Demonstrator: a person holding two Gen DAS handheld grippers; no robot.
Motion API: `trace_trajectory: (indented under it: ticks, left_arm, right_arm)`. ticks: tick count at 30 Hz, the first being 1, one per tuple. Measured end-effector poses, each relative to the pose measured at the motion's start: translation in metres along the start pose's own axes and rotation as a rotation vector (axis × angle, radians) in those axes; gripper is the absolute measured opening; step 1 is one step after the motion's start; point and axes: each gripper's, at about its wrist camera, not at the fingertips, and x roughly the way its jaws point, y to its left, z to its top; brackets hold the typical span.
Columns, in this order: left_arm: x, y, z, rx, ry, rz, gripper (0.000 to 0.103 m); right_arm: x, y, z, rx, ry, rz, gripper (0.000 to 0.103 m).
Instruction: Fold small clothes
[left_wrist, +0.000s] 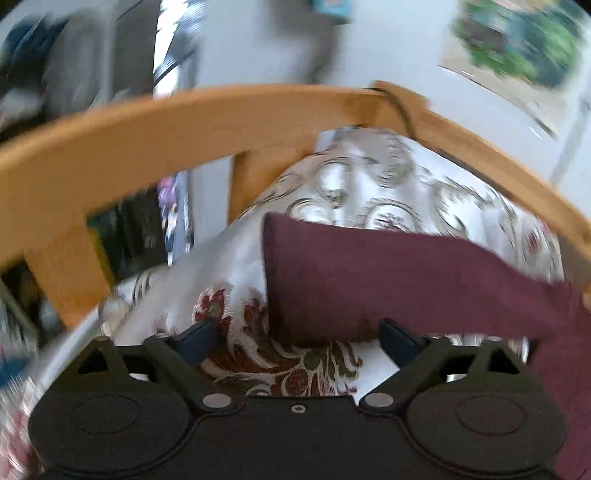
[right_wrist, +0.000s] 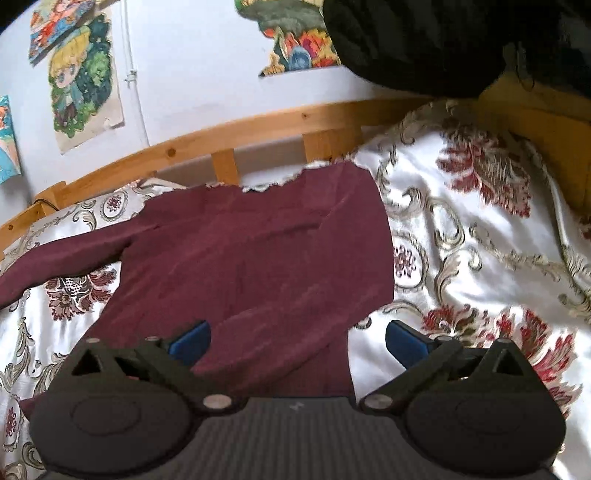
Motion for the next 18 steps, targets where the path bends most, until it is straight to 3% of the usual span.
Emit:
trace_trajectory:
  ticks: [2,5,6,7,11,15,18]
  left_arm:
    - [0.000,0.001,-0.001,-0.057,-0.047,0.007,0.086]
    - [0.000,0.002,-0.002,-0.105,-0.096,-0.007,0.070]
    - [0.000,0.001,-0.004,-0.106,-0.111,-0.008,0.057]
    - [0.000,-0.001,-0.006,-0.099,-0.124,-0.004,0.036]
    - [0.003,-0.003,-0.010,-0.120,-0.152,-0.019,0.006]
    - [-0.006,-0.007,-0.014,-0.129,-0.215,-0.090,0.002]
    - [-0.024,-0.023,-0.017,-0.041,-0.318,-0.175,0.002]
  right_arm:
    - [0.005,-0.003,-0.001,0.018,0.019,-0.004,0.103]
    - [0.008,-0.007,-0.003,0.041,0.029,0.001,0.103]
    - [0.008,-0.008,-0.003,0.043,0.029,0.000,0.103]
    - [0.009,-0.008,-0.003,0.043,0.029,-0.001,0.103]
    - [0.015,-0.007,-0.003,0.045,0.041,-0.004,0.103]
    - [0.021,-0.002,-0.004,0.022,0.054,0.001,0.103]
    - [0.023,0.003,-0.005,0.006,0.059,0.008,0.103]
